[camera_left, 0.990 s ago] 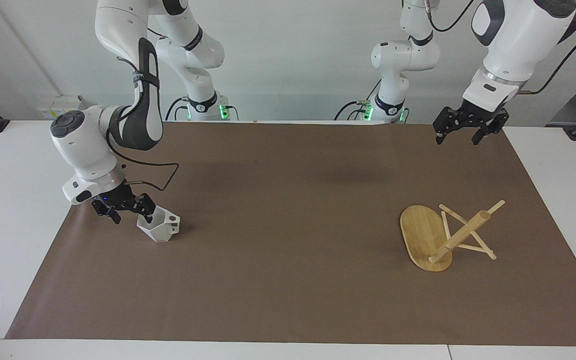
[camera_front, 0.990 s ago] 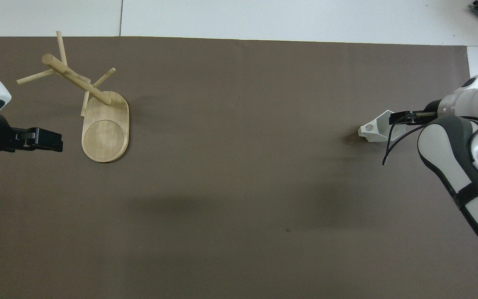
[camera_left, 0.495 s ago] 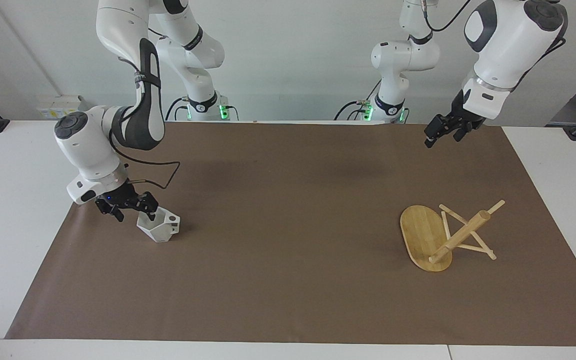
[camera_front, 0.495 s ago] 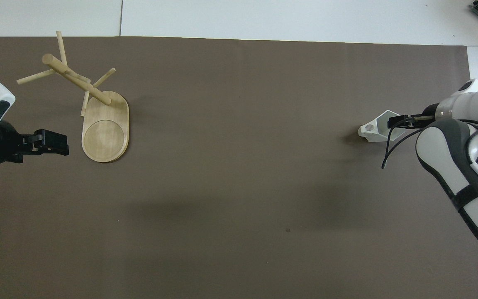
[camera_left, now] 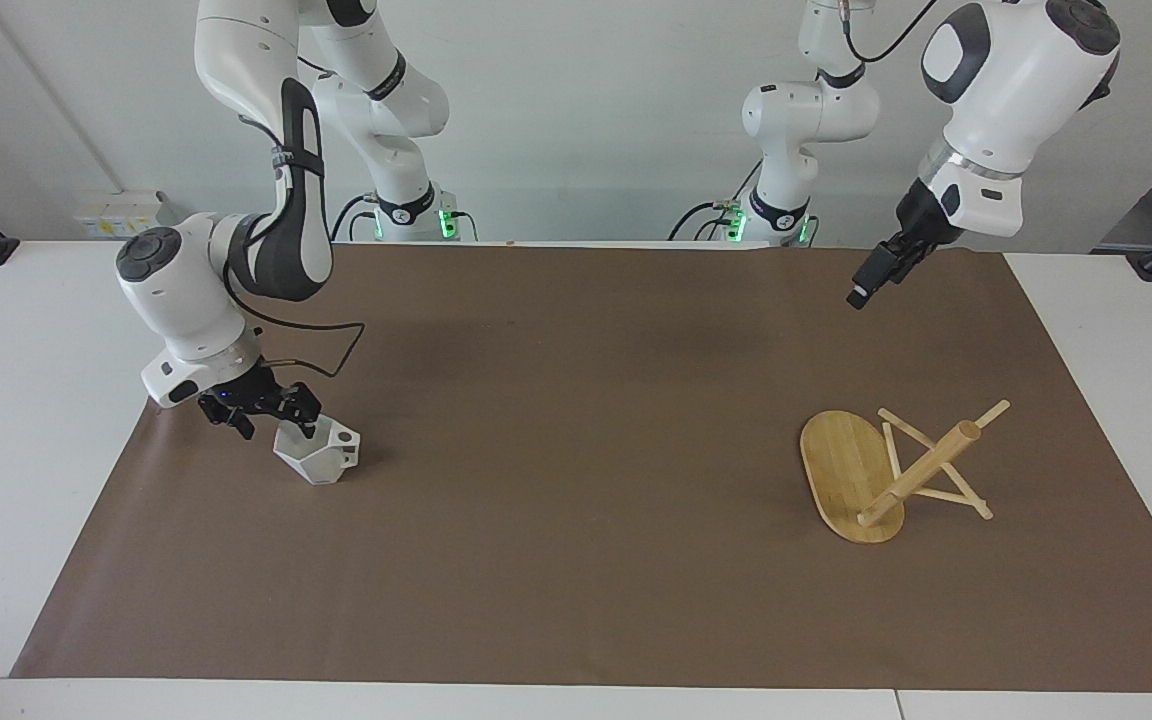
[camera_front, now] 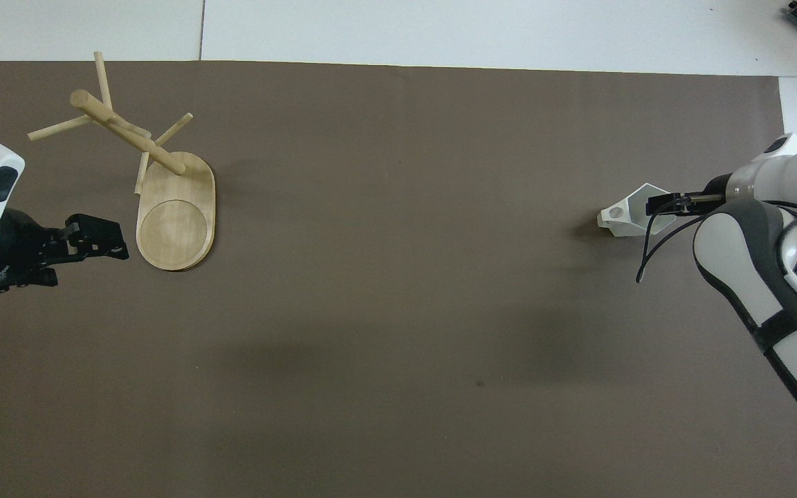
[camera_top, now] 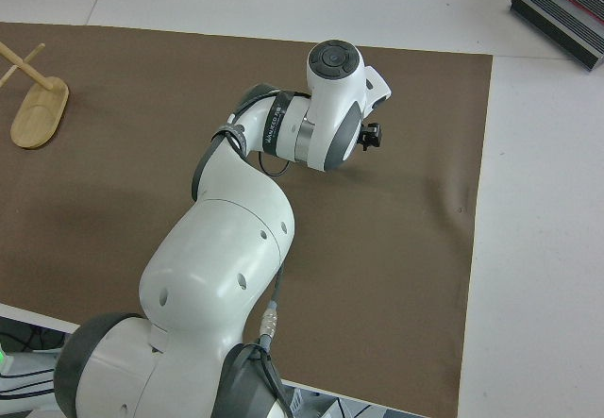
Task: Hang cup on rack
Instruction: 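Advance the left gripper toward the rack while the right gripper holds the cup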
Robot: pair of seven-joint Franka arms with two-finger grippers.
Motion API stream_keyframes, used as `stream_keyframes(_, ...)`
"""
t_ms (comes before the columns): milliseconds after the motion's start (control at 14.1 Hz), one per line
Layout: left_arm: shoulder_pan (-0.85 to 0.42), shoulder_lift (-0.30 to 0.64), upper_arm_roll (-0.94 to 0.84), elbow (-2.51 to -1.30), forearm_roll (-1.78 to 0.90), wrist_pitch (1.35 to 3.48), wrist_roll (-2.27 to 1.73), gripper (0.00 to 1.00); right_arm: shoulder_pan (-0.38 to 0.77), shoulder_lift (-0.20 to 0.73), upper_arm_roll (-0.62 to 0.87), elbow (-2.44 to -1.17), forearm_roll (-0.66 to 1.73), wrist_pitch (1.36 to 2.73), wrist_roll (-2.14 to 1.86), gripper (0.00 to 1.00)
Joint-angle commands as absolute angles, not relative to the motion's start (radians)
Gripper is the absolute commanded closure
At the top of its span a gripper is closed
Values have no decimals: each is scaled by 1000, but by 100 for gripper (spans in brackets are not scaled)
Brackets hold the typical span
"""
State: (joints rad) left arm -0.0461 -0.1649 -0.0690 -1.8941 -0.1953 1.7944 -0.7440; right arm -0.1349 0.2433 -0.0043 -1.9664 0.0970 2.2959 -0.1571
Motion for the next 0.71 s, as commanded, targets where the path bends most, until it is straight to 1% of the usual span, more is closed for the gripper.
stream_keyframes(0,-55,-199,-66,-1951,-239,1827,-857,0,-144,209,3,-2000,109,2301,-135,5)
stream_keyframes(212,-75,-206,-66,-1957,-252,1829,-997,0,-144,210,3,-2000,109,2312,-137,5)
stream_keyframes(354,-94,-213,-66,-1967,-253,1828,-1049,0,-143,210,3,-1997,109,2312,-140,8)
stream_keyframes(424,-94,-213,-66,-1968,-256,1830,-1071,0,-137,212,3,-1994,107,2310,-140,12)
stream_keyframes(495,-92,-212,-66,-1967,-262,1833,-1090,0,-137,210,3,-1996,107,2306,-141,21)
stream_keyframes(636,-87,-212,-64,-1968,-290,1835,-1156,0,-137,210,3,-1994,107,2298,-144,33)
